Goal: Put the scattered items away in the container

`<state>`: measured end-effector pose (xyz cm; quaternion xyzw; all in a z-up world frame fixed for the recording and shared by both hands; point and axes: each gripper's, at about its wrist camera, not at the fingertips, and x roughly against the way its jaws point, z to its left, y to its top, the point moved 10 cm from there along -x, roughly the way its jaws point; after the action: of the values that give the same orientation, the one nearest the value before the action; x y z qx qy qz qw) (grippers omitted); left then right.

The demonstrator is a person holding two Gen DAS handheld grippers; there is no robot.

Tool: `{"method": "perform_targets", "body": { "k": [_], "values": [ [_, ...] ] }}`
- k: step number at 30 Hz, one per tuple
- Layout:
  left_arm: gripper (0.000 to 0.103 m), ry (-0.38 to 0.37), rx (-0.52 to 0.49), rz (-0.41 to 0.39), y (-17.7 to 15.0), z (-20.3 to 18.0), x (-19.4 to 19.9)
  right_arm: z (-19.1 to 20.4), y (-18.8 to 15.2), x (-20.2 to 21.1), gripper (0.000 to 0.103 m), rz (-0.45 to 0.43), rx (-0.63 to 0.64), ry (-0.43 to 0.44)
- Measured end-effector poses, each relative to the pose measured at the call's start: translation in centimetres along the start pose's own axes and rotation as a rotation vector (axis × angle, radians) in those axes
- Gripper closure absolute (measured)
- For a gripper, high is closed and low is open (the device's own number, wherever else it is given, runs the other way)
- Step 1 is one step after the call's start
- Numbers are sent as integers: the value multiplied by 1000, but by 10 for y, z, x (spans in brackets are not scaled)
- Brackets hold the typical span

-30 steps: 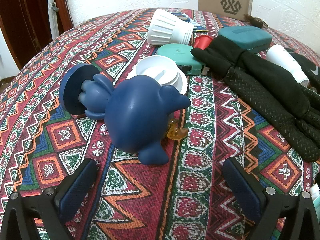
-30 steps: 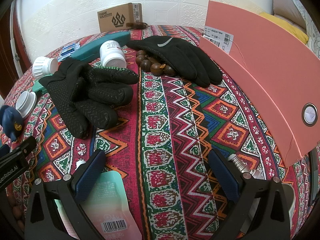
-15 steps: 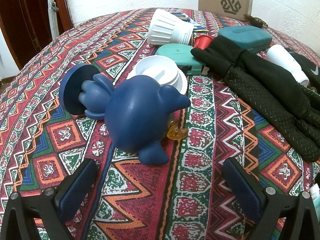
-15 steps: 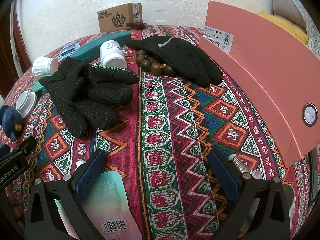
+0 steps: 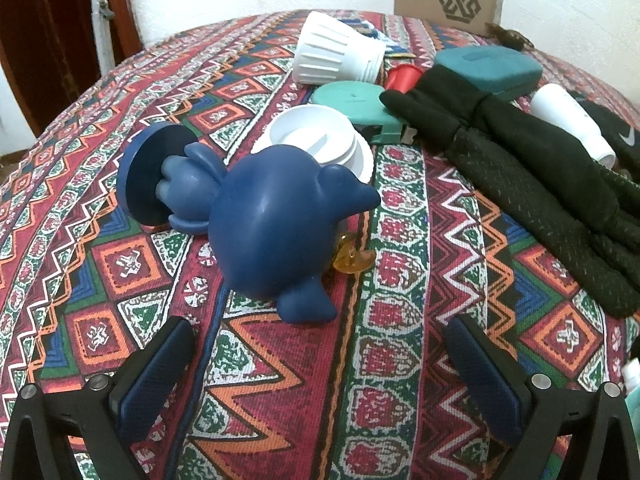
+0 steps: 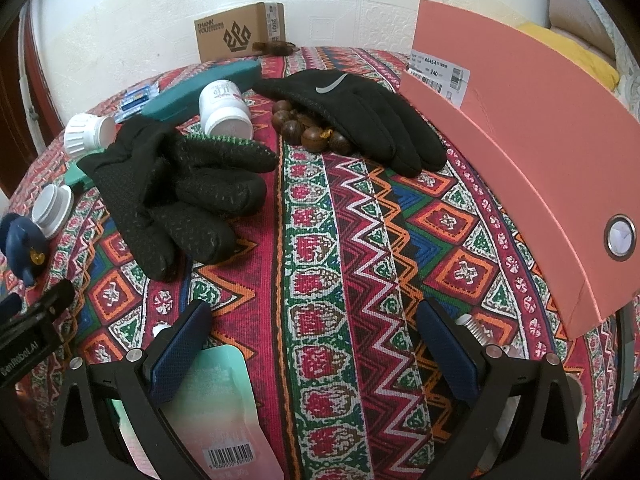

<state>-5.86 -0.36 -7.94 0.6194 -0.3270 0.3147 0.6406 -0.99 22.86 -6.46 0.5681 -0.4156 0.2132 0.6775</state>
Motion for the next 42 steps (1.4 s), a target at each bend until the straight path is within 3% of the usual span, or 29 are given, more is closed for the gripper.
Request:
{"method": "perform_targets", "body": {
  "k": [4, 7, 10, 16, 19, 24, 29, 34, 36, 42],
  "values": [
    [0, -10, 1, 48, -4, 4, 7, 8, 9, 21, 0, -49, 20, 32],
    [0, 50, 29, 18, -6, 14, 19, 17, 14, 49, 0, -91, 49, 80],
    [0, 43, 21, -29, -8, 10, 40, 19, 14, 79, 0, -120, 81, 133],
    [0, -109, -75, -76, -36, -42, 106, -20, 2, 121, 0, -147, 41, 156],
    [0, -180, -128, -87, -51, -74, 131, -53, -16, 125, 0, -116, -10, 159],
    [0, -199, -214, -89, -68, -119, 147, -104, -53, 124, 0, -69, -78, 69],
    [0, -242, -216, -51, -80, -148, 157, -135, -68, 135, 0, -58, -127, -25],
    [0, -233, -230, -133, -67, -157, 198, -159, -57, 181, 1, -150, -132, -177],
    [0, -238, -238, -177, -62, -158, 221, -162, -54, 204, 1, -190, -141, -201],
    [0, -257, -263, -208, -70, -158, 263, -160, -59, 248, 1, -234, -152, -223]
  ]
}}
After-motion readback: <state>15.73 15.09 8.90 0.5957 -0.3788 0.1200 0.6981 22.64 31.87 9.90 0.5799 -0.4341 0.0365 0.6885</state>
